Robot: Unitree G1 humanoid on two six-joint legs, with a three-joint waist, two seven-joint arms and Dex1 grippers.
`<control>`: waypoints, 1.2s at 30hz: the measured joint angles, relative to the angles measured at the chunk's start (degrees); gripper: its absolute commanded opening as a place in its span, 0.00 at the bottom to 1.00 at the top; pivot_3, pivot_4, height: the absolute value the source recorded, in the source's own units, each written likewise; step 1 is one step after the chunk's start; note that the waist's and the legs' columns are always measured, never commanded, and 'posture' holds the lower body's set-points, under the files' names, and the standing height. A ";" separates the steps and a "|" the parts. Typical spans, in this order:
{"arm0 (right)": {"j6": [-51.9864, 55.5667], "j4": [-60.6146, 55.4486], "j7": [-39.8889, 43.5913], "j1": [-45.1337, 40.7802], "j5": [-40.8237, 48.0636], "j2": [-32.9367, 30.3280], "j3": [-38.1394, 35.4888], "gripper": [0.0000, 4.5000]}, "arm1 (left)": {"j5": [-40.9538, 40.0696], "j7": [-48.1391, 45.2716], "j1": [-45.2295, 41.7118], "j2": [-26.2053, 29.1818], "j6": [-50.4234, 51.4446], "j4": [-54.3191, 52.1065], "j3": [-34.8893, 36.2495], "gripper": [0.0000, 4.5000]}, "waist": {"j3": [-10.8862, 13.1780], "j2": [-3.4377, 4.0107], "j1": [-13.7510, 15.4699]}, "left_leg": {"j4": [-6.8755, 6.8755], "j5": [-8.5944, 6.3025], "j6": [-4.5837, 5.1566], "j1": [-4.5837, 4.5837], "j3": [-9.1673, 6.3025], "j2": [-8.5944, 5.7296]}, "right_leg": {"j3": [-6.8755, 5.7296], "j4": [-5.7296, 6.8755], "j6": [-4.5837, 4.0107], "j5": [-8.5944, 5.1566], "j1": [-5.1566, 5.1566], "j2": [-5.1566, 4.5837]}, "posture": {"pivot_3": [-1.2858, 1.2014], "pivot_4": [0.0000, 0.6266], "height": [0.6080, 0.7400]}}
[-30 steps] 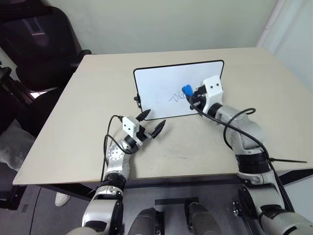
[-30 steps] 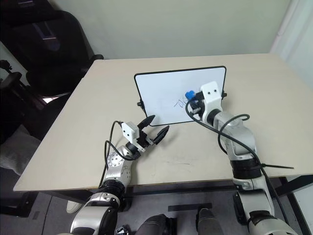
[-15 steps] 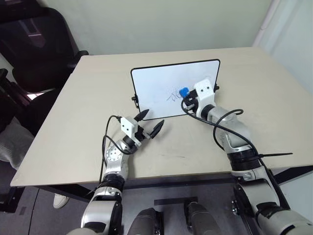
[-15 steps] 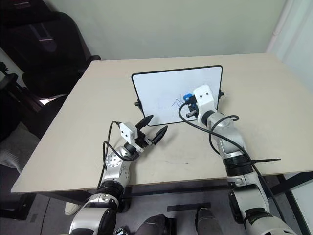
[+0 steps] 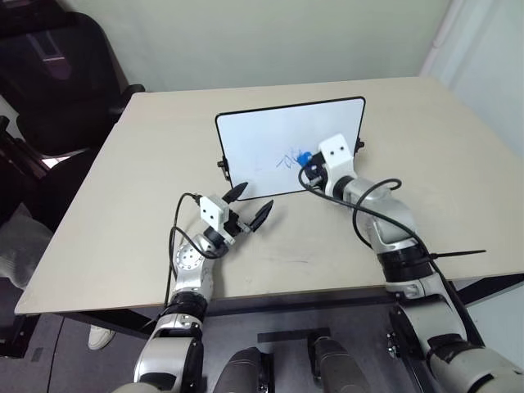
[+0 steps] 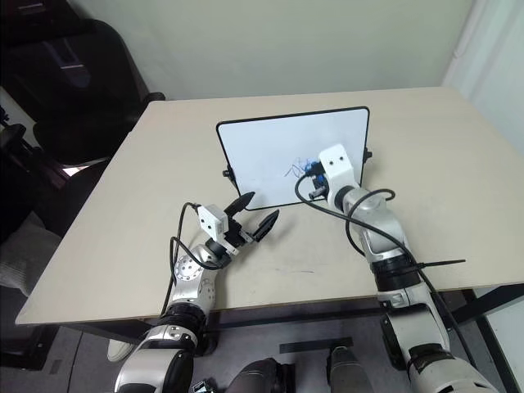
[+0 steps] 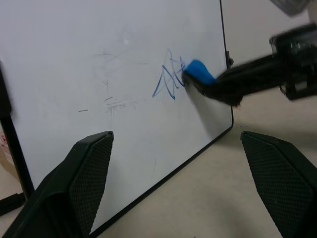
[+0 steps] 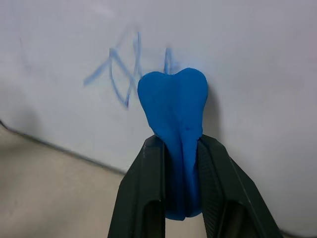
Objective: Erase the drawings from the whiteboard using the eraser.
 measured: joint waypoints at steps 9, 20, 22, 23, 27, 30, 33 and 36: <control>-0.89 -1.40 0.00 -1.23 0.19 0.61 -0.80 0.16 | -0.03 0.00 0.43 -0.05 0.04 -0.81 0.02 1.00 | 0.00 -0.01 0.01 | -0.01 0.01 -0.02 -0.01 0.00 0.01 | -0.01 0.00 -0.01 0.03 -0.06 0.01 | 0.52 0.24 0.90; -0.41 2.91 0.02 3.88 -1.42 0.64 1.72 0.16 | -0.04 0.18 0.45 -0.04 0.05 -0.93 0.06 1.00 | 0.00 -0.02 0.00 | 0.04 0.02 -0.02 -0.02 0.00 0.00 | 0.00 0.00 0.01 0.06 -0.07 0.00 | 0.52 0.24 0.90; -0.05 3.01 0.02 3.38 -1.41 0.64 1.72 0.16 | -0.04 0.19 0.45 -0.02 0.05 -0.93 0.08 1.00 | 0.00 -0.03 0.00 | 0.04 0.02 -0.02 -0.03 0.00 0.00 | 0.00 0.00 0.00 0.07 -0.09 0.00 | 0.52 0.24 0.90; 0.04 3.04 0.02 2.95 -1.40 0.64 1.67 0.16 | -0.04 0.20 0.45 0.01 0.05 -0.93 0.10 1.00 | 0.00 -0.03 -0.01 | 0.04 0.02 -0.02 -0.05 0.00 0.00 | 0.00 0.00 -0.02 0.08 -0.12 0.00 | 0.52 0.24 0.90; 0.55 3.09 0.01 -0.56 -1.21 0.53 0.80 0.16 | 0.02 0.72 0.44 0.20 0.04 -0.92 0.30 1.00 | 0.03 -0.08 -0.07 | 0.05 0.03 -0.03 -0.12 0.02 -0.01 | -0.01 0.00 -0.08 0.22 -0.25 0.00 | 0.52 0.24 0.90; 0.53 3.02 0.00 -2.19 -1.16 0.21 -0.35 0.16 | 0.04 0.95 0.44 0.18 0.02 -0.92 0.42 1.00 | 0.04 -0.10 -0.07 | 0.08 0.03 -0.03 -0.11 0.02 0.00 | -0.01 0.00 -0.09 0.24 -0.24 0.00 | 0.52 0.24 0.90; 0.60 3.16 0.00 -2.13 -1.19 0.13 -0.43 0.16 | 0.04 1.03 0.44 0.13 0.02 -0.92 0.43 1.00 | 0.04 -0.10 -0.07 | 0.08 0.03 -0.03 -0.11 0.02 -0.01 | 0.00 0.00 -0.08 0.26 -0.25 0.00 | 0.52 0.24 0.90; 0.81 3.03 0.00 -1.89 -1.32 0.13 -0.28 0.16 | 0.05 1.12 0.45 0.06 0.02 -0.93 0.44 1.00 | 0.04 -0.10 -0.07 | 0.10 0.03 -0.03 -0.11 0.02 -0.01 | -0.01 0.00 -0.07 0.26 -0.23 0.00 | 0.52 0.24 0.90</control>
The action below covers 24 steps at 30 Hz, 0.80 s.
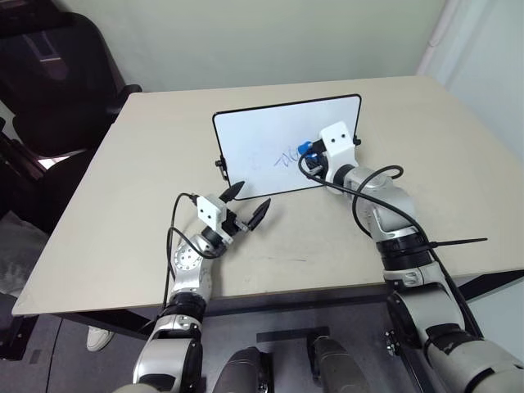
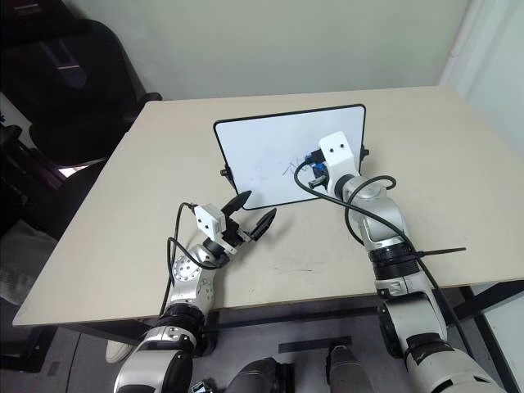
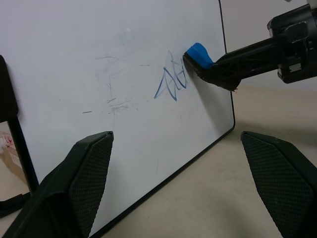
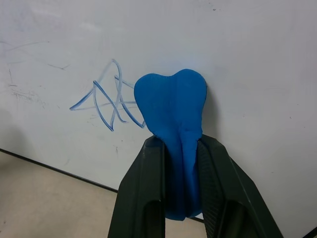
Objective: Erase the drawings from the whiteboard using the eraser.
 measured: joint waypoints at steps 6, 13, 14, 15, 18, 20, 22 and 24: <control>2.84 -0.38 0.00 3.43 -1.14 0.34 2.21 0.16 | 0.00 0.03 0.43 -0.09 0.02 -0.78 0.10 1.00 | -0.01 -0.01 0.00 | -0.01 0.00 0.00 0.02 0.00 0.00 | 0.00 -0.03 0.02 -0.01 0.01 0.00 | 0.52 0.24 0.90; 6.46 -0.39 0.16 0.12 -0.33 1.19 1.50 0.16 | -0.03 0.03 0.77 -0.16 0.24 -1.31 0.15 1.00 | 0.00 0.00 -0.06 | -0.02 0.00 0.00 -0.02 0.03 0.00 | 0.00 -0.04 -0.02 0.04 -0.08 0.02 | 0.52 0.24 0.90; 6.96 -0.65 0.19 -0.88 0.09 1.54 0.98 0.16 | -0.03 0.03 0.80 -0.19 0.25 -1.31 0.15 1.00 | 0.00 0.00 -0.09 | -0.02 0.00 0.00 -0.02 0.03 0.00 | -0.01 -0.04 -0.04 0.05 -0.10 0.02 | 0.52 0.24 0.90; 7.54 -0.97 0.21 -1.94 0.43 1.74 0.58 0.16 | -0.03 0.03 0.81 -0.21 0.25 -1.32 0.16 1.00 | 0.00 0.00 -0.10 | -0.02 0.00 0.00 -0.02 0.03 0.00 | -0.01 -0.04 -0.05 0.06 -0.11 0.03 | 0.52 0.24 0.90; 8.64 -3.31 0.20 -5.81 0.89 1.87 -0.09 0.16 | -0.03 0.04 1.03 -0.30 0.25 -1.64 0.16 1.00 | 0.00 0.00 -0.13 | -0.03 0.00 -0.01 -0.03 0.03 0.00 | -0.02 -0.04 -0.05 0.06 -0.15 0.03 | 0.52 0.24 0.90; 8.89 -5.01 0.21 -7.28 1.60 2.41 -1.05 0.16 | -0.03 0.07 1.29 -0.31 0.25 -2.17 0.17 1.00 | -0.01 0.00 -0.10 | -0.06 -0.01 -0.01 -0.03 0.03 0.01 | -0.04 -0.04 -0.02 0.04 -0.16 0.02 | 0.52 0.24 0.90; 9.25 -5.55 0.21 -7.47 2.50 3.07 -2.08 0.16 | -0.03 0.10 1.45 -0.31 0.26 -2.65 0.19 1.00 | -0.02 0.02 -0.06 | -0.08 -0.01 -0.02 -0.03 0.03 0.01 | -0.04 -0.04 0.01 0.01 -0.17 0.02 | 0.52 0.24 0.90; 8.87 -5.43 0.22 -6.33 2.41 3.04 -1.75 0.16 | -0.04 0.11 1.62 -0.40 0.28 -3.15 0.18 1.00 | -0.03 0.02 -0.02 | -0.08 -0.02 -0.04 -0.02 0.03 0.01 | -0.04 -0.05 0.04 -0.02 -0.17 0.02 | 0.52 0.24 0.90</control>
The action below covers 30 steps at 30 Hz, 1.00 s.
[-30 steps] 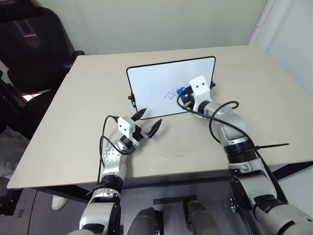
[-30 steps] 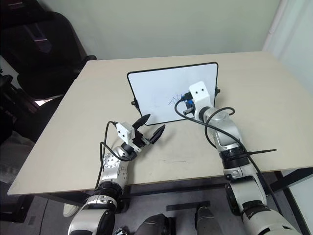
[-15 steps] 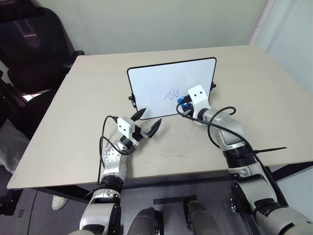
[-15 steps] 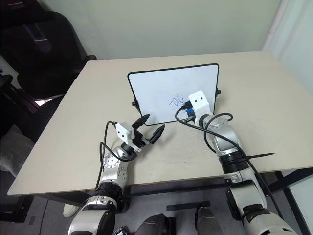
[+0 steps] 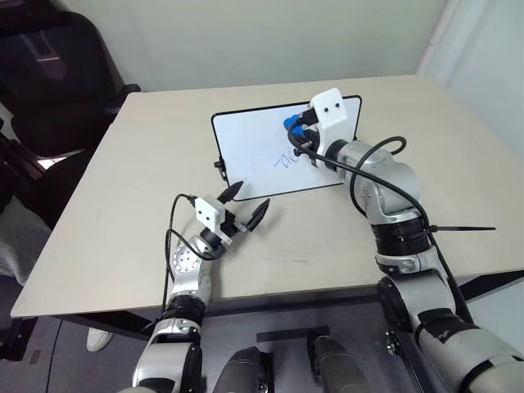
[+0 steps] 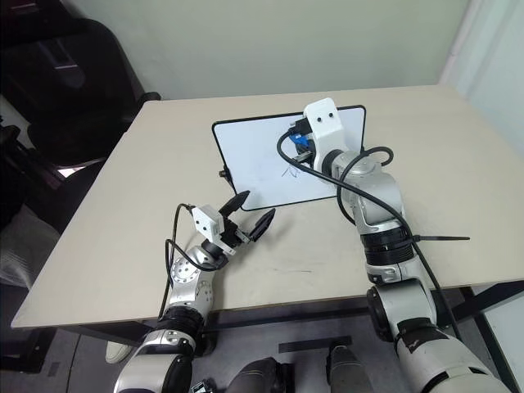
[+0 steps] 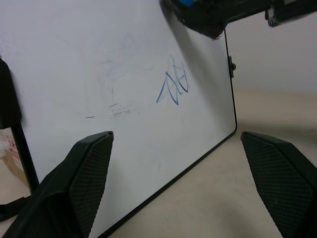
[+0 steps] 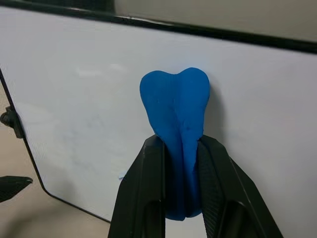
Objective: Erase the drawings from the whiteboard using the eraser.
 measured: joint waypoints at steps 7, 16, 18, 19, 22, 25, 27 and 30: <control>-0.24 3.18 0.13 7.35 -0.21 0.02 2.34 0.16 | -0.02 0.30 1.38 0.02 0.18 -2.24 0.02 1.00 | -0.01 -0.01 -0.10 | 0.02 -0.01 -0.01 -0.01 0.03 -0.01 | 0.03 -0.04 0.00 0.00 0.00 -0.01 | 0.52 0.24 0.90; -0.36 4.38 0.10 7.30 -0.52 -0.03 2.62 0.16 | -0.07 0.91 1.72 0.11 0.51 -2.83 0.03 1.00 | -0.01 -0.01 -0.16 | 0.01 -0.02 -0.03 -0.01 0.04 0.00 | 0.03 -0.05 -0.04 0.03 -0.01 0.00 | 0.52 0.24 0.90; -0.34 4.75 0.07 6.46 -0.45 0.00 2.40 0.16 | -0.12 0.88 1.70 0.17 0.59 -2.82 0.03 1.00 | 0.00 -0.01 -0.20 | 0.01 -0.02 -0.03 -0.04 0.04 0.00 | 0.04 -0.05 -0.04 0.03 -0.04 0.00 | 0.52 0.24 0.90; -0.32 4.75 0.07 5.91 -0.40 0.00 2.17 0.16 | -0.15 0.88 1.69 0.17 0.62 -2.80 0.04 1.00 | 0.00 -0.01 -0.21 | 0.01 -0.02 -0.03 -0.05 0.04 0.00 | 0.03 -0.05 -0.04 0.03 -0.06 0.00 | 0.52 0.24 0.90; -0.04 4.29 0.04 4.27 -0.20 0.27 1.68 0.16 | -0.15 0.87 1.68 0.17 0.64 -2.65 0.04 1.00 | 0.00 -0.01 -0.35 | 0.01 -0.01 -0.02 -0.07 0.04 0.00 | 0.03 -0.05 -0.07 0.06 -0.10 0.00 | 0.52 0.24 0.90; -0.02 2.57 -0.15 2.39 0.14 0.87 0.97 0.16 | -0.15 0.88 1.67 0.14 0.64 -2.53 0.05 1.00 | 0.00 -0.01 -0.42 | 0.02 -0.01 -0.02 -0.09 0.05 0.00 | 0.02 -0.04 -0.10 0.09 -0.14 0.01 | 0.52 0.24 0.90; -0.14 1.38 -0.22 1.68 0.14 1.02 0.83 0.16 | -0.14 0.91 1.67 0.07 0.63 -2.53 0.04 1.00 | 0.00 -0.01 -0.38 | 0.02 -0.01 -0.02 -0.09 0.05 0.01 | 0.00 -0.04 -0.10 0.09 -0.14 0.00 | 0.52 0.24 0.90; -0.16 1.19 -0.26 1.70 0.13 1.21 0.83 0.16 | -0.13 1.05 1.66 -0.06 0.63 -2.53 0.02 1.00 | -0.01 -0.01 -0.35 | 0.02 -0.01 -0.02 -0.09 0.05 0.01 | 0.01 -0.04 -0.23 0.17 -0.14 0.00 | 0.52 0.24 0.90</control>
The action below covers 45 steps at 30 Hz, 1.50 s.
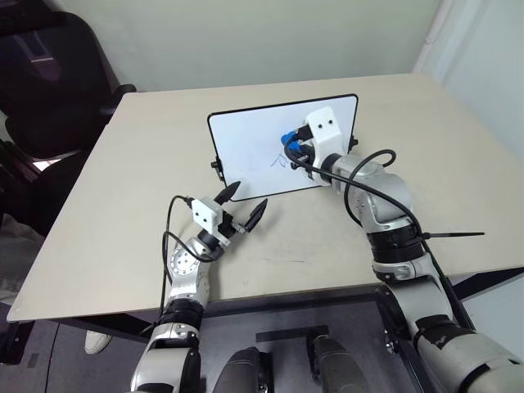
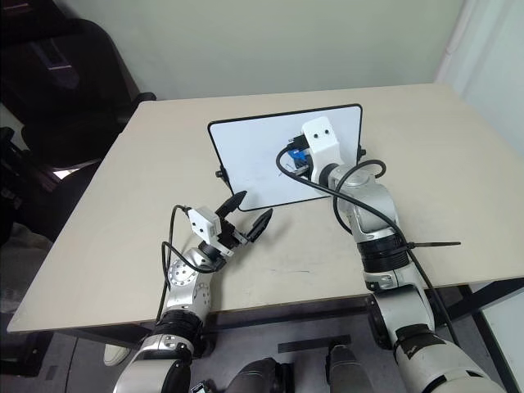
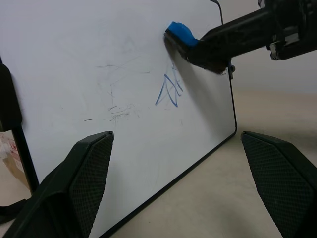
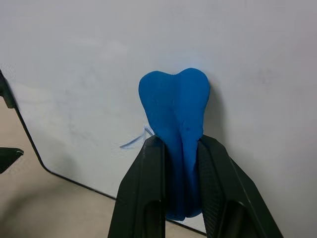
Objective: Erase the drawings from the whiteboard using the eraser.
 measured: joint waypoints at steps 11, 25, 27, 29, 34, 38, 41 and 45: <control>-5.15 6.21 0.45 8.02 -0.87 0.70 3.27 0.16 | 0.18 0.66 0.12 -0.47 -0.23 -0.22 -0.03 1.00 | -0.06 -0.05 0.05 | 0.06 0.00 0.00 0.05 0.00 -0.01 | 0.00 -0.01 0.02 0.02 0.09 -0.03 | 0.52 0.24 0.90; -4.44 4.72 0.44 2.92 0.08 1.24 1.02 0.16 | 0.17 1.30 1.09 -0.16 -0.22 -1.57 0.00 1.00 | -0.05 -0.06 -0.34 | 0.06 0.00 0.00 -0.01 0.03 0.00 | 0.01 -0.01 -0.19 0.17 0.00 0.00 | 0.52 0.24 0.90; -4.44 3.63 0.41 1.74 0.08 1.24 0.84 0.16 | 0.17 1.24 1.09 -0.18 -0.21 -1.57 -0.01 1.00 | -0.05 -0.06 -0.34 | 0.07 0.00 0.00 -0.01 0.04 0.00 | 0.00 -0.01 -0.20 0.18 0.00 -0.01 | 0.52 0.24 0.90; -4.36 2.80 0.38 0.68 0.09 1.26 0.75 0.16 | 0.17 1.20 1.10 -0.18 -0.20 -1.57 -0.01 1.00 | -0.05 -0.06 -0.34 | 0.06 0.00 0.00 -0.01 0.03 0.00 | 0.00 -0.01 -0.20 0.18 0.00 -0.01 | 0.52 0.24 0.90; -4.49 1.29 0.30 -0.59 0.35 1.48 0.23 0.16 | 0.16 1.17 1.13 -0.30 -0.16 -1.64 -0.03 1.00 | -0.06 -0.05 -0.25 | 0.03 -0.01 -0.01 0.00 0.03 0.00 | -0.02 -0.01 -0.22 0.19 0.00 -0.01 | 0.52 0.24 0.90; -6.38 2.80 -0.02 0.60 0.13 1.85 0.20 0.16 | 0.16 1.17 1.19 -0.30 -0.16 -1.67 -0.03 1.00 | -0.09 -0.07 -0.25 | 0.05 -0.01 -0.01 0.02 0.02 0.00 | -0.02 -0.01 -0.22 0.19 0.02 -0.01 | 0.52 0.24 0.90; -6.83 4.70 -0.03 3.40 -0.04 1.96 0.44 0.16 | 0.15 1.17 1.34 -0.30 -0.16 -1.96 -0.06 1.00 | -0.13 -0.13 -0.27 | 0.07 -0.01 -0.01 0.04 0.03 0.00 | 0.00 -0.01 -0.22 0.19 0.05 -0.02 | 0.52 0.24 0.90; -6.75 6.72 -0.03 5.32 -0.42 1.95 1.19 0.16 | 0.09 1.13 1.48 -0.13 -0.15 -2.05 -0.05 1.00 | -0.13 -0.13 -0.40 | 0.08 -0.01 -0.01 0.04 0.04 0.00 | 0.01 -0.01 -0.18 0.20 0.04 -0.01 | 0.52 0.24 0.90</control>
